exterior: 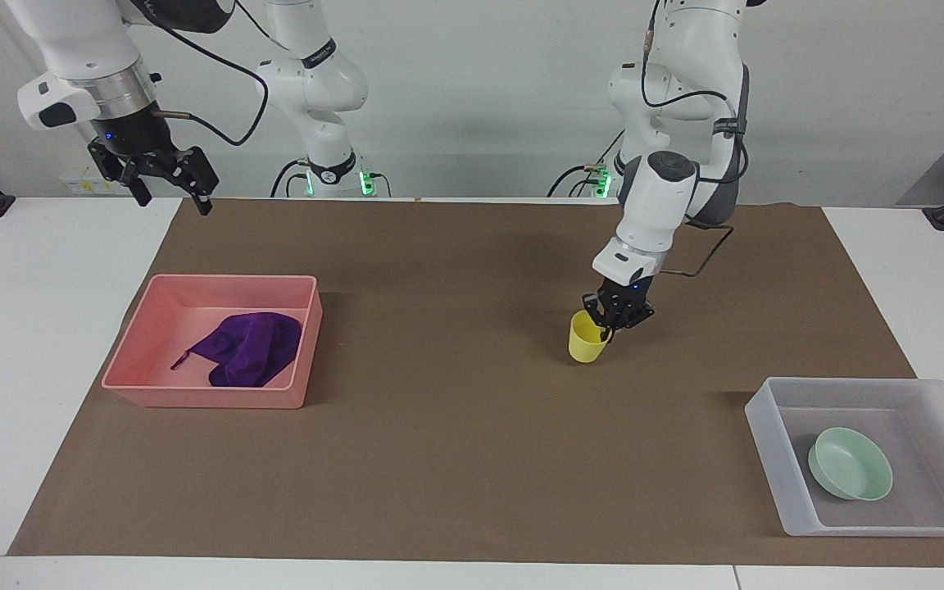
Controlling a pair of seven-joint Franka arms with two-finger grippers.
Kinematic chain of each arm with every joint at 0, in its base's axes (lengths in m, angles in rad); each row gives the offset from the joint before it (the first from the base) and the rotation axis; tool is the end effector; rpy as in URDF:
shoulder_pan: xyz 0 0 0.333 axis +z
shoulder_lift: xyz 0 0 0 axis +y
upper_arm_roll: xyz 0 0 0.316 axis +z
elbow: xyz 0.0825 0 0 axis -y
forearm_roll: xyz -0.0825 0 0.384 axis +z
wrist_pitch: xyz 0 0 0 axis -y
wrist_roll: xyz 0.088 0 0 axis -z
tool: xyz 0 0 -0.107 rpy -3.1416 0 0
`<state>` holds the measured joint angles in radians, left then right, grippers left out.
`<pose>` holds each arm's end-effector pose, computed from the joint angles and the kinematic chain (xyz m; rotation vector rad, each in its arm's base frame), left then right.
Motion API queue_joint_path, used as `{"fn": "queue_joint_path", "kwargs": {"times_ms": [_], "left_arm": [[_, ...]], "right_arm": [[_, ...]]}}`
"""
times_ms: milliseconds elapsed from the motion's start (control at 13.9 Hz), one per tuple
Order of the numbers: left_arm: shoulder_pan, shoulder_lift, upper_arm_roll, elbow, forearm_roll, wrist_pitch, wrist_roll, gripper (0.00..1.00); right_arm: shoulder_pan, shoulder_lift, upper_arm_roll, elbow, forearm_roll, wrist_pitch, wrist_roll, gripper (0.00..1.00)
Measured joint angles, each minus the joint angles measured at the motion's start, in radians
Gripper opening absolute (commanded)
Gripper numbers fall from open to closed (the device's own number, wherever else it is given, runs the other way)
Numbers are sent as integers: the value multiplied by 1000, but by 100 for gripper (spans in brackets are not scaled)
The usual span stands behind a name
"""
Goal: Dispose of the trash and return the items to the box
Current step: 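Carry the yellow cup with the left gripper into the white bin, then lower the yellow cup into the green bowl and open the left gripper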
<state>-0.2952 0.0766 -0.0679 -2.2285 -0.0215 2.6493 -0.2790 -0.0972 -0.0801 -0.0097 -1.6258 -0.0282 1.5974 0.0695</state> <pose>0.5291 -0.2001 0.3748 2.9755 -0.0980 0.4825 0.5288 -0.0599 0.6444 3.1001 -0.2741 0.0796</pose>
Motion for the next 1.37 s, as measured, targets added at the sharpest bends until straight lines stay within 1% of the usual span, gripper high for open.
{"fn": "queue_joint_path", "kwargs": {"times_ms": [144,288,433,577,938,1154,1370], "left_arm": [[65,0,4,64,0,-68,7,0],[139,6,7,168,0,-189,73,0],[194,30,9,283,0,-276,117,0],[243,72,9,392,0,-311,130,0],[400,209,9,624,1,-388,231,0],[462,322,7,760,1,-417,285,0],[508,447,5,867,1,-425,339,0]], "right_arm": [[0,0,0,-3,0,0,0,100],[0,0,0,-5,0,0,0,100],[0,0,0,-6,0,0,0,100],[0,0,1,-8,0,0,0,100],[1,0,2,-11,0,0,0,100],[2,-1,2,-15,0,0,0,100],[2,-3,2,-20,0,0,0,100]]}}
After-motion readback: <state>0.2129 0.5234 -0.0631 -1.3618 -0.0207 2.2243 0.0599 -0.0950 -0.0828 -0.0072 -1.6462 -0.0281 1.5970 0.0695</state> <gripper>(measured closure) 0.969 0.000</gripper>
